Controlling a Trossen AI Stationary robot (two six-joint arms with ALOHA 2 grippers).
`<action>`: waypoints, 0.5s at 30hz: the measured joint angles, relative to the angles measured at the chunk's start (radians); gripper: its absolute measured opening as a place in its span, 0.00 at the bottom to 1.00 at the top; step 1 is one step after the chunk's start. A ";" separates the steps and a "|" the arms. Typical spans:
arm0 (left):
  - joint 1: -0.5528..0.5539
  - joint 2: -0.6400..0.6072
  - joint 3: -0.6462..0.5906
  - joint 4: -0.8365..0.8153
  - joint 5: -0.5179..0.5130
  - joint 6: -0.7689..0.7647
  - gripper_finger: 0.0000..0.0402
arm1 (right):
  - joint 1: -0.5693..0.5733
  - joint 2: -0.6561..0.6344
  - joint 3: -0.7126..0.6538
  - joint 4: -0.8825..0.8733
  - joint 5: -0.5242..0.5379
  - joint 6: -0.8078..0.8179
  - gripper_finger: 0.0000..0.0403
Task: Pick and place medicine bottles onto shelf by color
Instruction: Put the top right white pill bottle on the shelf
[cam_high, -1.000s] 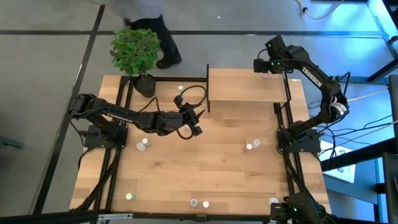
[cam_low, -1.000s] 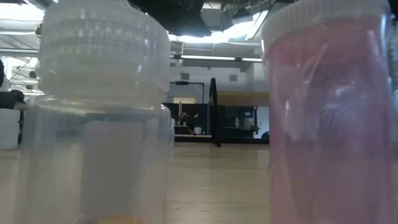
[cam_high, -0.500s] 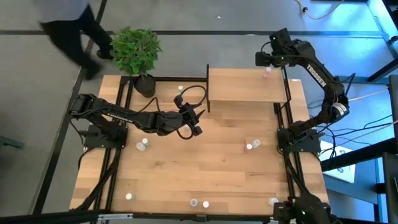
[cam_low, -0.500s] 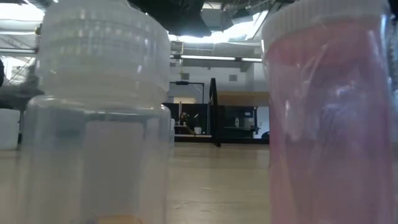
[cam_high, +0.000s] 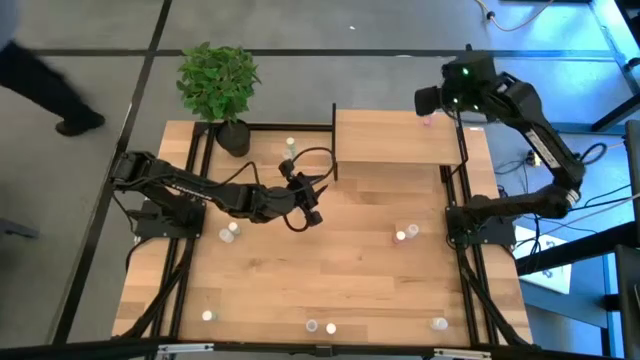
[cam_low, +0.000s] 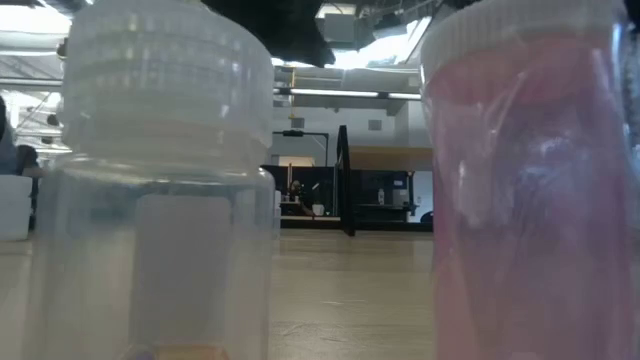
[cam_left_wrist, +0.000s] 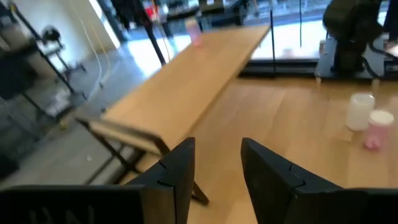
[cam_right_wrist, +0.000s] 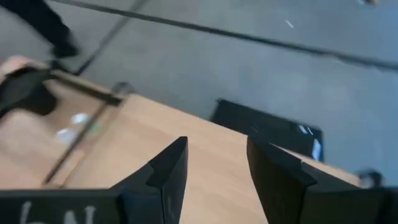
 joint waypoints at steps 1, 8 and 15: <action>-0.004 0.000 0.000 -0.033 0.000 -0.034 0.31 | 0.032 -0.012 0.000 0.006 0.000 -0.016 0.42; -0.039 0.000 0.000 -0.247 0.002 -0.280 0.31 | 0.259 -0.048 0.000 -0.003 -0.003 -0.151 0.42; -0.092 0.000 0.000 -0.301 0.003 -0.360 0.31 | 0.431 -0.091 0.000 -0.164 -0.151 -0.260 0.42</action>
